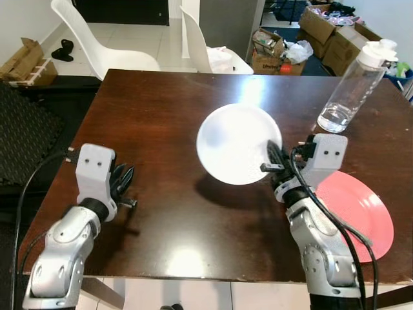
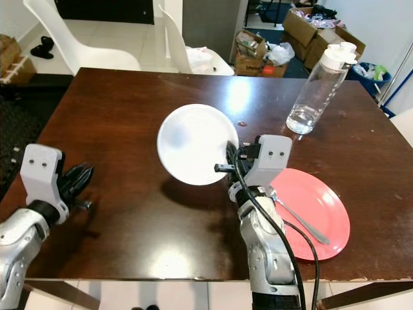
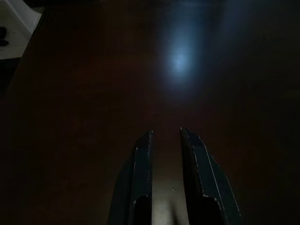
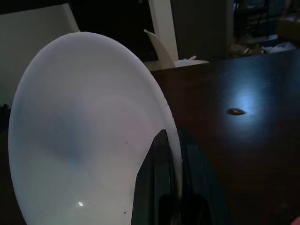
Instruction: Setting the table
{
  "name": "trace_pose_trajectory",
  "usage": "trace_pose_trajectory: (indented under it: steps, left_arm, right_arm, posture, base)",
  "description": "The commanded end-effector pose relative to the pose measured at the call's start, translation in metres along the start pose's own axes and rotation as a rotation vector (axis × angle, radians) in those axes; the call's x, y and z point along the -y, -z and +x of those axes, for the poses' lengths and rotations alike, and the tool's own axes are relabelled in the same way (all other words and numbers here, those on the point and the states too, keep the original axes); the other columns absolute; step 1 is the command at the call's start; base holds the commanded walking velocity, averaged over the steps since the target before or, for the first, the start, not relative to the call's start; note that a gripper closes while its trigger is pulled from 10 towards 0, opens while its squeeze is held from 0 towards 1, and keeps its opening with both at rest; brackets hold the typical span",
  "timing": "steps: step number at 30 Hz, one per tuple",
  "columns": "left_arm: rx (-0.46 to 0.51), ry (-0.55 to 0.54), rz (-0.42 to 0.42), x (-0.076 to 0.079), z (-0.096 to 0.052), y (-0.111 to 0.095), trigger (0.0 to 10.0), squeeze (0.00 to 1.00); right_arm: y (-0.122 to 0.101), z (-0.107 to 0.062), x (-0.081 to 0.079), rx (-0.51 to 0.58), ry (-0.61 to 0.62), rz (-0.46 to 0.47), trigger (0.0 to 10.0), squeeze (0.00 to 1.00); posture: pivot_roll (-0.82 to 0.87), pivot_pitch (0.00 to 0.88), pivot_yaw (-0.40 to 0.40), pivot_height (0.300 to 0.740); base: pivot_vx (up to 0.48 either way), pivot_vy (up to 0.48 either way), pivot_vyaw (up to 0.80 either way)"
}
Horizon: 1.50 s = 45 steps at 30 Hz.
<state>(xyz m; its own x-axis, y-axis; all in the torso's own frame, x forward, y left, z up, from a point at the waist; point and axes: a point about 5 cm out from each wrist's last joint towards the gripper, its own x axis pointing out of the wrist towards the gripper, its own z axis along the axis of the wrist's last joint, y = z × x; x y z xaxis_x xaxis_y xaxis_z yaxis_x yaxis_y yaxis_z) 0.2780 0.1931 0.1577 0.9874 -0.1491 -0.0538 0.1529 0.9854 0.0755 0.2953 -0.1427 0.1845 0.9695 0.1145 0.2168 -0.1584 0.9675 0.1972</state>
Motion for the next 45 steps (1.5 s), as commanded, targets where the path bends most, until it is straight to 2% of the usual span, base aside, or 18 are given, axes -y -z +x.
trace_pose_trajectory:
  steps: [1,9,45]
  left_arm:
    - [-0.005,-0.019,-0.001,0.0005,-0.0036,0.0011,10.0,0.0]
    - [0.008,-0.018,-0.008,0.0054,-0.006,0.0005,10.0,0.0]
    - [0.013,-0.022,0.029,0.0042,-0.0064,-0.0029,10.0,0.0]
  right_arm:
    - [0.0014,-0.0018,-0.0011,0.01,0.007,-0.013,10.0,0.0]
    - [0.0036,0.0001,-0.0045,0.019,0.01,-0.03,10.0,0.0]
    - [0.0067,0.0028,0.0033,0.014,0.038,-0.055,10.0,0.0]
  posture:
    - [-0.02,0.069,0.045,0.74]
    - [-0.01,0.062,0.035,0.74]
    - [-0.01,0.071,0.041,0.74]
  base:
    - [0.0,0.0,0.0]
    - [-0.098,0.0,0.0]
    - [-0.336,0.0,0.0]
